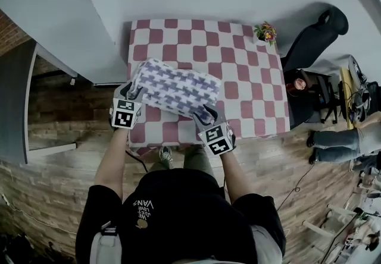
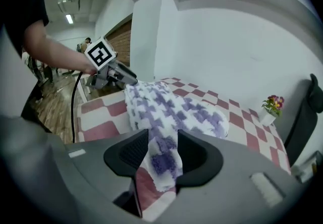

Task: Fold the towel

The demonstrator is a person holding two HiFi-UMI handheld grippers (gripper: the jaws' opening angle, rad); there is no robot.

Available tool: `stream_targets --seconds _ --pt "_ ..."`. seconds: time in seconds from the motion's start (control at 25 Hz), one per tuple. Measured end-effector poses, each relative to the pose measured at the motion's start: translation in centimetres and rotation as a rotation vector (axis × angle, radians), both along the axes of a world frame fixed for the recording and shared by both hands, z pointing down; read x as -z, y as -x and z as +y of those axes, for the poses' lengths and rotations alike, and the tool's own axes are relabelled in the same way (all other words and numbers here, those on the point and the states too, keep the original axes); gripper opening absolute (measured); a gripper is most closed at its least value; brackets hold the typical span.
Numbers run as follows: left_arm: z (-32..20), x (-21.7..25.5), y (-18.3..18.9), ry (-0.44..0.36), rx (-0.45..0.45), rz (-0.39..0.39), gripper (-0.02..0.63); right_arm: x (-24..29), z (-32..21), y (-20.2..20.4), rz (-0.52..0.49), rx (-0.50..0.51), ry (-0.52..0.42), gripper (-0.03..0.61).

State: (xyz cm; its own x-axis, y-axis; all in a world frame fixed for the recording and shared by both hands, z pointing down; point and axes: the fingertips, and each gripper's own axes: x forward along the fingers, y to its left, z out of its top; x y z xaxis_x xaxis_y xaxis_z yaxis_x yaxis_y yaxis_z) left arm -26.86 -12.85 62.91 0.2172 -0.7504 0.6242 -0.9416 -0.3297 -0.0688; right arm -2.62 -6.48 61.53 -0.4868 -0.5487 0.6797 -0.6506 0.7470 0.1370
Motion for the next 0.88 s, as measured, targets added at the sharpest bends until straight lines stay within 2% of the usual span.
stream_targets --seconds 0.12,0.24,0.28,0.32,0.36,0.48,0.64,0.76,0.88 --pt "0.0 -1.9 0.1 0.086 0.004 -0.004 0.155 -1.8 0.5 -0.5 0.047 0.017 0.048 0.184" --pt "0.2 -2.6 0.2 0.110 -0.001 -0.026 0.134 -3.2 1.0 -1.1 0.085 0.036 0.077 0.164" --pt "0.2 -2.7 0.2 0.108 -0.005 -0.036 0.117 -3.2 1.1 -1.4 0.091 0.039 0.069 0.127" --pt "0.3 -2.6 0.2 0.101 -0.010 -0.049 0.097 -3.0 1.1 -1.6 0.088 0.035 0.056 0.060" --pt "0.3 -2.5 0.2 0.091 -0.017 -0.066 0.077 -2.4 1.0 -1.9 0.077 0.028 0.040 0.035" --pt "0.7 -2.1 -0.1 0.067 -0.044 -0.110 0.064 -0.9 1.3 -2.8 0.036 0.016 0.005 0.029" --pt "1.0 -2.5 0.0 0.054 -0.023 -0.121 0.066 -2.4 2.1 -3.1 0.009 -0.023 0.077 0.056" --pt "0.9 -1.9 0.1 0.029 -0.023 -0.097 0.067 -2.0 2.1 -3.1 -0.099 -0.089 0.153 0.108" --pt "1.2 -0.7 0.9 0.008 0.001 -0.082 0.116 -1.0 1.6 -4.5 -0.324 -0.206 0.258 0.156"
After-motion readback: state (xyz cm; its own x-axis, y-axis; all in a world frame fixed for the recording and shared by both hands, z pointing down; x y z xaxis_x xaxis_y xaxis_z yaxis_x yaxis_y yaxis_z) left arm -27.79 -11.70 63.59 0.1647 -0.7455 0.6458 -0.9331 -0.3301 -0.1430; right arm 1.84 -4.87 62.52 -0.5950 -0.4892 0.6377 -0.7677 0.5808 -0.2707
